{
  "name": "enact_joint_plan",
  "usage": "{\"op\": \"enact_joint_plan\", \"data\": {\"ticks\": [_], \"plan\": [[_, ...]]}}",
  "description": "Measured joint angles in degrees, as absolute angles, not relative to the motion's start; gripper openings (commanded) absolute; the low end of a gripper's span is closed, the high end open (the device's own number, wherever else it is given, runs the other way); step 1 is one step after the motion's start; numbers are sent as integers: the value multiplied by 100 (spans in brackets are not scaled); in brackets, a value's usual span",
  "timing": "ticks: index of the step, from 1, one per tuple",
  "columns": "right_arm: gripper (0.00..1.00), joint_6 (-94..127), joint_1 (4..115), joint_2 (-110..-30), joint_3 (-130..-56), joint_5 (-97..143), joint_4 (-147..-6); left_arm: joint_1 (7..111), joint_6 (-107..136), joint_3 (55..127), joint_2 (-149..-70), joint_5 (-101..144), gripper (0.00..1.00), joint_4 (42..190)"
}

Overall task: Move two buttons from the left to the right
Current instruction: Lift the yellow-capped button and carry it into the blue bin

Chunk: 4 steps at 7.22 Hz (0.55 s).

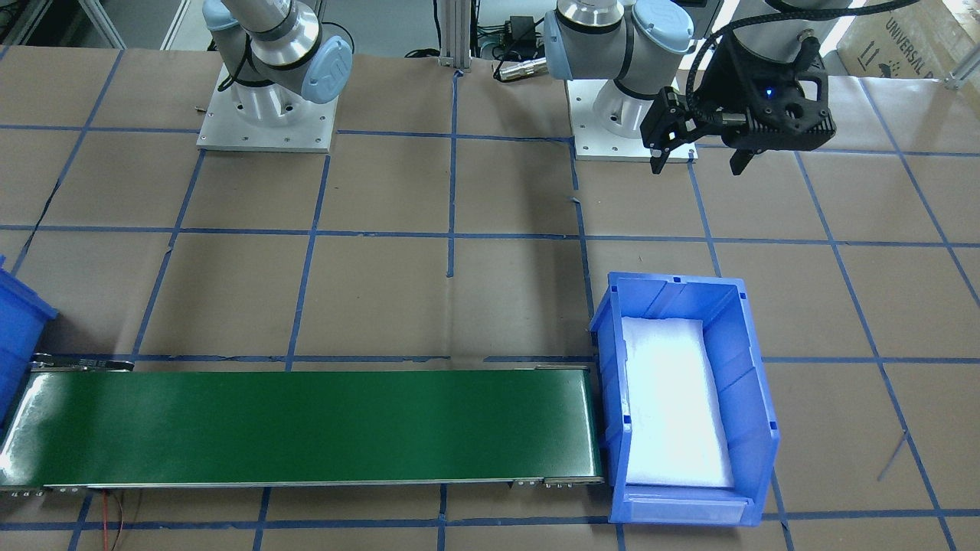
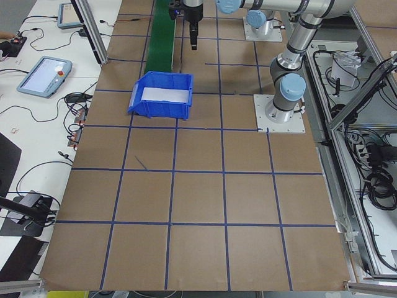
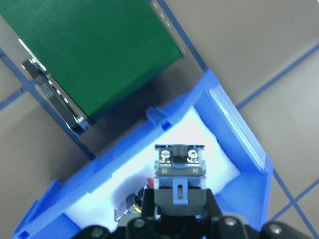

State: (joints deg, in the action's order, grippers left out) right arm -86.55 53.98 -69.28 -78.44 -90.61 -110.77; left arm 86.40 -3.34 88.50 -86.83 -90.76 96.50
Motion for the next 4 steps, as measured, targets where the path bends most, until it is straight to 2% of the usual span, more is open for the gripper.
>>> {"op": "enact_joint_plan", "data": {"ticks": [4], "plan": [[7,-7112,4792,-6759,-7851,-9111,-11107,8640,-338,8851,-8684,-9070,100,9650]]}}
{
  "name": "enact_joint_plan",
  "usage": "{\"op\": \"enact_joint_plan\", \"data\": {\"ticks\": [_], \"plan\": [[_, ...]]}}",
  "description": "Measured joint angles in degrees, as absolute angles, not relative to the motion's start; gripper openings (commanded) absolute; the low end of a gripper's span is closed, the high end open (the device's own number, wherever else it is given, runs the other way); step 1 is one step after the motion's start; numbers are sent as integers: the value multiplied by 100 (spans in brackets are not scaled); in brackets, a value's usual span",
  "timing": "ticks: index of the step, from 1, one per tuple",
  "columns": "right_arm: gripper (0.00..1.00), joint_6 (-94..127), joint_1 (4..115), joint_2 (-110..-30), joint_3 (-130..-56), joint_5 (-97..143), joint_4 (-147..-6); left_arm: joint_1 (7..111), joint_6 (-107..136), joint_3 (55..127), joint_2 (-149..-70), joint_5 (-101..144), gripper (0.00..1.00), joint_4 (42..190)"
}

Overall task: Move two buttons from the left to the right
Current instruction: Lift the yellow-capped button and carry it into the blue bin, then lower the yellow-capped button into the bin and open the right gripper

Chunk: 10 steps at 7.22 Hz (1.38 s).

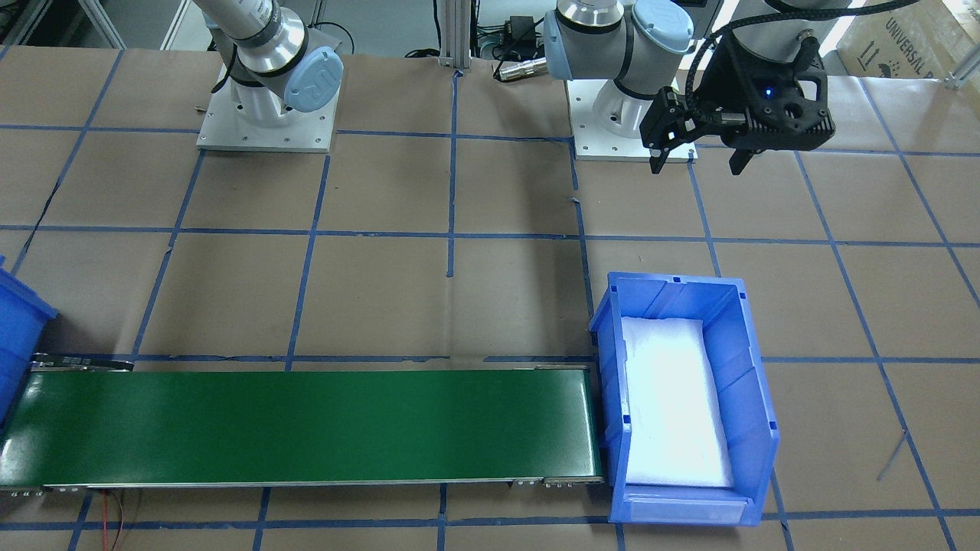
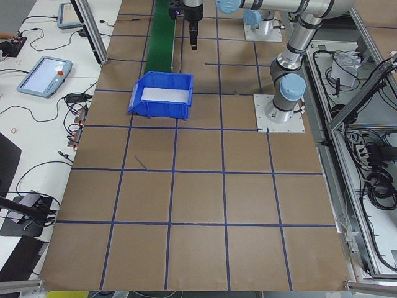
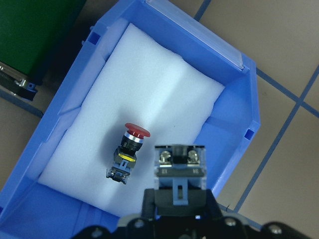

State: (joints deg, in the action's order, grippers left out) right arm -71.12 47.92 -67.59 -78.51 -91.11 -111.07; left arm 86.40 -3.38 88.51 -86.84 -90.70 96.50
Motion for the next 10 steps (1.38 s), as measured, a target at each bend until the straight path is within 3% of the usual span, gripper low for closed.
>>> {"op": "enact_joint_plan", "data": {"ticks": [10], "plan": [[12,-4387,4853,-5956,-7972,-9029,-11270,8632,-342,8851,-8684,-9070,100,9650]]}}
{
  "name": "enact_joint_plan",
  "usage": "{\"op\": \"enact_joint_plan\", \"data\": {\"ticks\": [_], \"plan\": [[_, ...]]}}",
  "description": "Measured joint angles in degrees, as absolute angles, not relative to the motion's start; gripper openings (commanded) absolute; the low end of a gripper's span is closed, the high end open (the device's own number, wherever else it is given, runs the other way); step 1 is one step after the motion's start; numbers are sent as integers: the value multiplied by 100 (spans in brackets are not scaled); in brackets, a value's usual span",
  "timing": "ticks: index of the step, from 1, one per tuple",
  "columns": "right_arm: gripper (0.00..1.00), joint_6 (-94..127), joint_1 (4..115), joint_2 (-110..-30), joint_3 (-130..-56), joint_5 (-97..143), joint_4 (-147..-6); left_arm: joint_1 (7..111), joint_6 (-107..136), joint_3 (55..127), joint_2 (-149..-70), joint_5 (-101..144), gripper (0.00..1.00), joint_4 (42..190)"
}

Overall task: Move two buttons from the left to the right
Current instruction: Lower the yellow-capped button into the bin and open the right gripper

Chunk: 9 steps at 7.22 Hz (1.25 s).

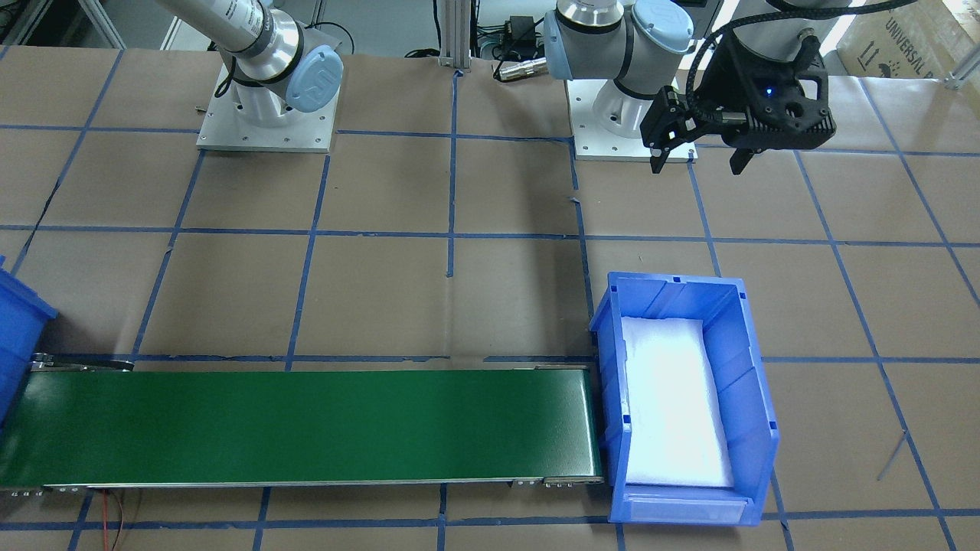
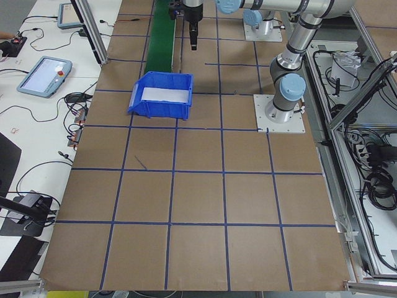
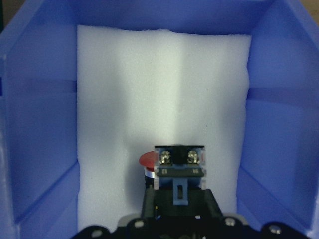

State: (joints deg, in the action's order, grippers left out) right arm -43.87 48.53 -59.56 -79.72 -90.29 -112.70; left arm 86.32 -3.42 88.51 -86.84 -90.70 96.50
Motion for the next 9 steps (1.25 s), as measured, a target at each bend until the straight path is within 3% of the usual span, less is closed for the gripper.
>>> {"op": "enact_joint_plan", "data": {"ticks": [9], "plan": [[12,-4032,5021,-5554,-7863,-8896,-11856,8631,-348,8850,-8684,-9070,100,9650]]}}
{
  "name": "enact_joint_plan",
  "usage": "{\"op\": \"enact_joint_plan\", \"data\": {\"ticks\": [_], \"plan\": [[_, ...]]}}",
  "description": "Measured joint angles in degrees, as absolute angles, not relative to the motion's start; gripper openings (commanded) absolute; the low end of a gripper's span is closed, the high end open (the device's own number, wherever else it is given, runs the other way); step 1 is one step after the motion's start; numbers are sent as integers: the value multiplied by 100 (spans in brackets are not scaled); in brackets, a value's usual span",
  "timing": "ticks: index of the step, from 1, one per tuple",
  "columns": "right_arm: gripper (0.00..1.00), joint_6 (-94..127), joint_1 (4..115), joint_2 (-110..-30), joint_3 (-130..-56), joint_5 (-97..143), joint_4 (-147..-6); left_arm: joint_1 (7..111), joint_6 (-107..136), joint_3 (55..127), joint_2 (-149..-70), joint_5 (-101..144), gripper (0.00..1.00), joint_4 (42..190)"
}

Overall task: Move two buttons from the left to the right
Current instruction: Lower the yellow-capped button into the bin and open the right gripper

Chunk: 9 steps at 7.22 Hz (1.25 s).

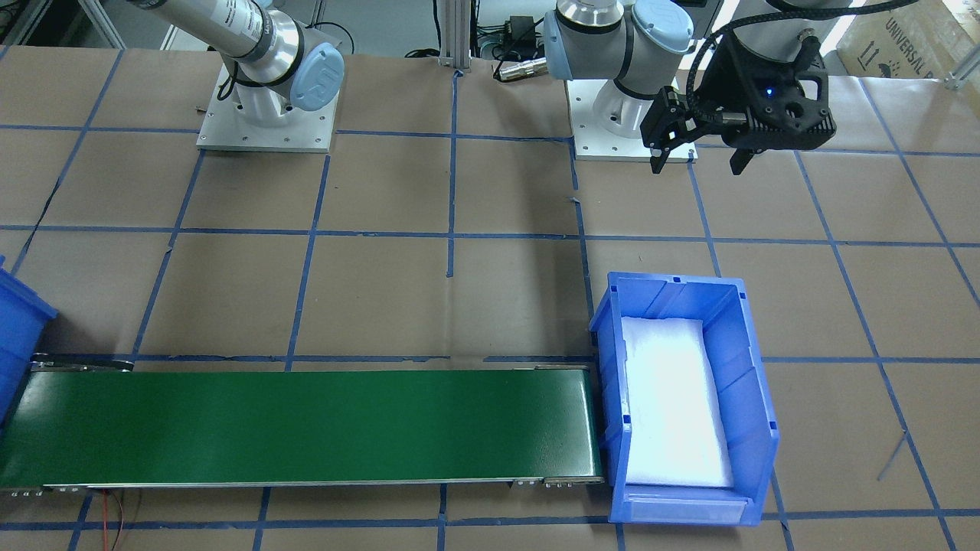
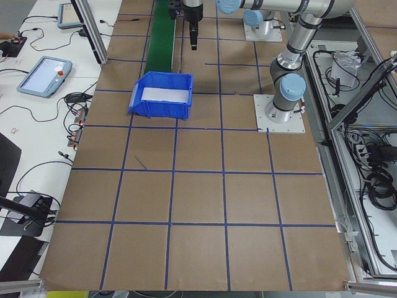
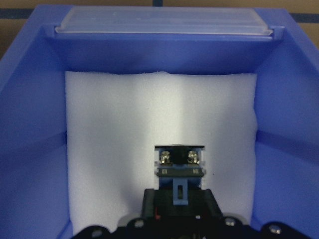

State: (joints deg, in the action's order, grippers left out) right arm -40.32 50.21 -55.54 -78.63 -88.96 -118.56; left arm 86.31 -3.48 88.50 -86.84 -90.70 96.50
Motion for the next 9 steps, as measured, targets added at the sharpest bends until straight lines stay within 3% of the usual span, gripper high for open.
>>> {"op": "enact_joint_plan", "data": {"ticks": [9], "plan": [[12,-4092,5045,-5113,-7670,-8736,-12090,8631,-351,8851,-8684,-9070,100,9650]]}}
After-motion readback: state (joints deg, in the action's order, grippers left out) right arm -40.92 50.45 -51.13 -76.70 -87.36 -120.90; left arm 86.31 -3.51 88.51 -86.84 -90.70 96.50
